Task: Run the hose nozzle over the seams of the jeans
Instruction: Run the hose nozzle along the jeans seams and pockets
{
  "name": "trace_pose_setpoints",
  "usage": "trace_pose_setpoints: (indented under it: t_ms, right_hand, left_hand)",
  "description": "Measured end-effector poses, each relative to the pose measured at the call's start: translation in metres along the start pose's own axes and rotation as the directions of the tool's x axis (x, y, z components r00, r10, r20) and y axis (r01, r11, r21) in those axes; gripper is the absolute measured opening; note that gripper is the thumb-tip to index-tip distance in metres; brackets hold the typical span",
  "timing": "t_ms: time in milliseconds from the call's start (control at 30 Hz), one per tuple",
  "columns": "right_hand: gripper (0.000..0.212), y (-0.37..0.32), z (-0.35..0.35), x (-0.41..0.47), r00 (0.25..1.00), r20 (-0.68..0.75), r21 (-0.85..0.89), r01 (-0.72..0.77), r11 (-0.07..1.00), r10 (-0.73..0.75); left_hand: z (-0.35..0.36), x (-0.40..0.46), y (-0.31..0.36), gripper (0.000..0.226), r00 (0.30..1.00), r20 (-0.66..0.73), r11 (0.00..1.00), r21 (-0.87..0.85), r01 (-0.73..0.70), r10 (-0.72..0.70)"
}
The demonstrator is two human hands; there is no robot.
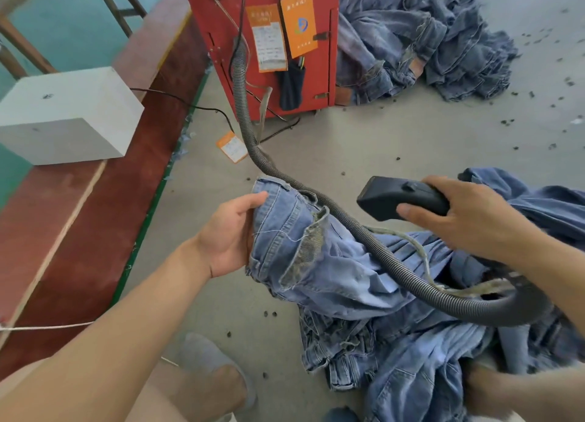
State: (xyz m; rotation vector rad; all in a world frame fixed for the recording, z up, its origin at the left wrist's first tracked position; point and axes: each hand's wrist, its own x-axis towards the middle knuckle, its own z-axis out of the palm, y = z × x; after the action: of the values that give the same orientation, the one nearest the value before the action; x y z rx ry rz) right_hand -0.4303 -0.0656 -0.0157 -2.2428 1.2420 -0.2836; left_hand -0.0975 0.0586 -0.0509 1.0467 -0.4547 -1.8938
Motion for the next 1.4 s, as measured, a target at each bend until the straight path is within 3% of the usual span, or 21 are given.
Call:
trace_pose_setpoints:
  t_ms: [167,300,400,467,567,667,800,867,933,1067,1133,1300,1400]
  right_hand:
    - [0.045,-0.024,0.019,-0.009,0.957,0.194,0.044,0.209,0.977,-0.214]
    - [0.044,-0.05,0.03,-0.007,0.946,0.066,0.1,0.311,0.945,-0.318]
    - [0.042,-0.046,0.012,-0.003,0.959,-0.075,0.202,0.282,0.938,-0.272]
    - [0.04,-0.035,-0.001,0.0,0.967,-0.09,0.156,0.249,0.956,-0.238]
    - [0.045,-0.021,0.002,0.003,0.975,0.055,0.006,0.214,0.977,-0.214]
    - [0.045,-0.027,0.024,0.003,0.964,0.125,0.028,0.231,0.972,-0.233]
    - [0.039,-0.049,0.021,0.006,0.952,-0.024,0.205,0.304,0.93,-0.306]
    - [0.037,-0.051,0.005,0.006,0.949,-0.093,0.209,0.315,0.926,-0.302]
    - [0.036,-0.047,-0.01,0.004,0.946,-0.069,0.133,0.325,0.936,-0.318]
    - [0.04,-0.045,-0.01,-0.005,0.948,0.138,-0.141,0.307,0.941,-0.288]
    - [0.041,-0.052,0.001,-0.006,0.937,0.166,-0.165,0.334,0.928,-0.307]
    - [0.032,-0.059,0.001,-0.004,0.947,-0.006,0.038,0.322,0.946,-0.322]
    - [0.034,-0.055,-0.016,-0.004,0.96,-0.041,0.038,0.28,0.959,-0.278]
  left_hand:
    - [-0.001,0.0,-0.007,0.056,1.0,0.003,0.998,-0.062,0.009,-0.009]
    - [0.0,0.002,-0.009,0.06,0.999,0.013,0.998,-0.048,0.051,-0.051]
    - [0.001,0.0,-0.004,0.059,0.999,0.032,0.997,-0.061,0.044,-0.042]
    - [0.0,-0.001,-0.002,0.058,1.0,0.018,0.998,-0.061,0.025,-0.024]
    - [-0.002,0.0,0.0,0.06,1.0,0.001,0.994,-0.104,0.015,-0.015]
    - [0.0,0.002,-0.001,0.061,0.999,0.01,0.995,-0.094,0.042,-0.041]
    - [0.006,0.004,-0.005,0.062,0.997,0.051,0.997,-0.054,0.055,-0.052]
    - [0.009,0.004,-0.004,0.061,0.997,0.059,0.993,-0.108,0.047,-0.041]
    - [0.014,0.006,-0.001,0.061,0.997,0.072,0.99,-0.139,0.023,-0.013]
    - [0.036,0.008,0.002,0.058,0.98,0.198,0.996,-0.075,0.045,-0.03]
    - [0.043,0.012,-0.001,0.057,0.968,0.244,0.995,-0.063,0.084,-0.066]
    - [0.045,0.021,-0.004,0.064,0.959,0.27,0.992,-0.069,0.104,-0.082]
    - [0.045,0.025,-0.004,0.067,0.967,0.247,0.996,-0.057,0.075,-0.059]
